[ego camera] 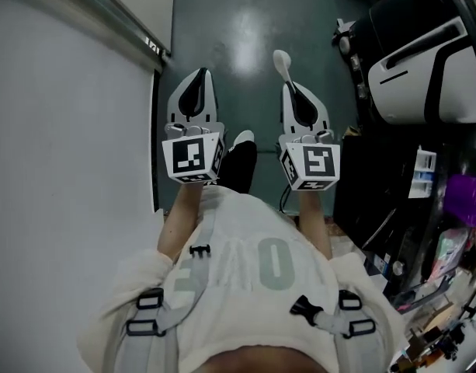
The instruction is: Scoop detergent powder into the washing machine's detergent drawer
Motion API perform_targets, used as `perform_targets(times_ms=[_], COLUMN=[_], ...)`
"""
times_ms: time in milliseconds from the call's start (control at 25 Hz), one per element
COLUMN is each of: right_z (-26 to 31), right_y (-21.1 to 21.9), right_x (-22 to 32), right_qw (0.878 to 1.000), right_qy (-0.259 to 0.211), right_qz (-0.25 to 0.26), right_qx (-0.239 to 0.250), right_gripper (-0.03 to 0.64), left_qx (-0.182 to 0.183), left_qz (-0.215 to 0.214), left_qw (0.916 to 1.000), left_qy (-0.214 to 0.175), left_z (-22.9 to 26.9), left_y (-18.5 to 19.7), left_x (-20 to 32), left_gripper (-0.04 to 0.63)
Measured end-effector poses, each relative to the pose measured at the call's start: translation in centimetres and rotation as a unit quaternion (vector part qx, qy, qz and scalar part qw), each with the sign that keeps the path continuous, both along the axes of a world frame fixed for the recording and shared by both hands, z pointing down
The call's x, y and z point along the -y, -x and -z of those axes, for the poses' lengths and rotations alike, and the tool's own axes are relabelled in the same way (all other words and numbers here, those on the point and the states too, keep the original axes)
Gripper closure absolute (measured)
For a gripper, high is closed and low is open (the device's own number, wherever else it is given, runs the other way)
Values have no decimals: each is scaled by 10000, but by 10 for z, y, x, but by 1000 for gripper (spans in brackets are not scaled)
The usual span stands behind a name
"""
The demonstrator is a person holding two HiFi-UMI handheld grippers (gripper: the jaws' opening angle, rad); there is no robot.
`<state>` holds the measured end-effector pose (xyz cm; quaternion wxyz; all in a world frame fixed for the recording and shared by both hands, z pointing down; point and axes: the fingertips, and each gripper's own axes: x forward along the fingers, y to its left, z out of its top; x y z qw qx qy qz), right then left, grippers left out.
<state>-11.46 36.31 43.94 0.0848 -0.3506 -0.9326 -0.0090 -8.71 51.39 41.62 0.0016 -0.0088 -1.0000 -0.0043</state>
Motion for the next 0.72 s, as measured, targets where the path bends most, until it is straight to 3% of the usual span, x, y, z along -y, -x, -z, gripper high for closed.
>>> perform_targets(times_ms=[160, 320, 560, 720], right_z=[41, 91, 130, 142], right_y=[61, 95, 103, 103], right_x=[-26, -38, -23, -8], right_qw=[9997, 9984, 9978, 9976], right_qy=[27, 184, 219, 275], right_qz=[105, 81, -7, -42], right_qx=[199, 529, 627, 630], right_gripper=[606, 606, 606, 606], left_qx=[258, 440, 149, 127], left_qz=[-31, 116, 61, 91], left_qw=[9996, 9990, 9997, 9999], left_qy=[75, 21, 180, 63], left_z=[38, 78, 93, 102], left_y=[65, 107, 126, 127], left_x=[-21, -39, -23, -6], left_gripper=[575, 575, 575, 575])
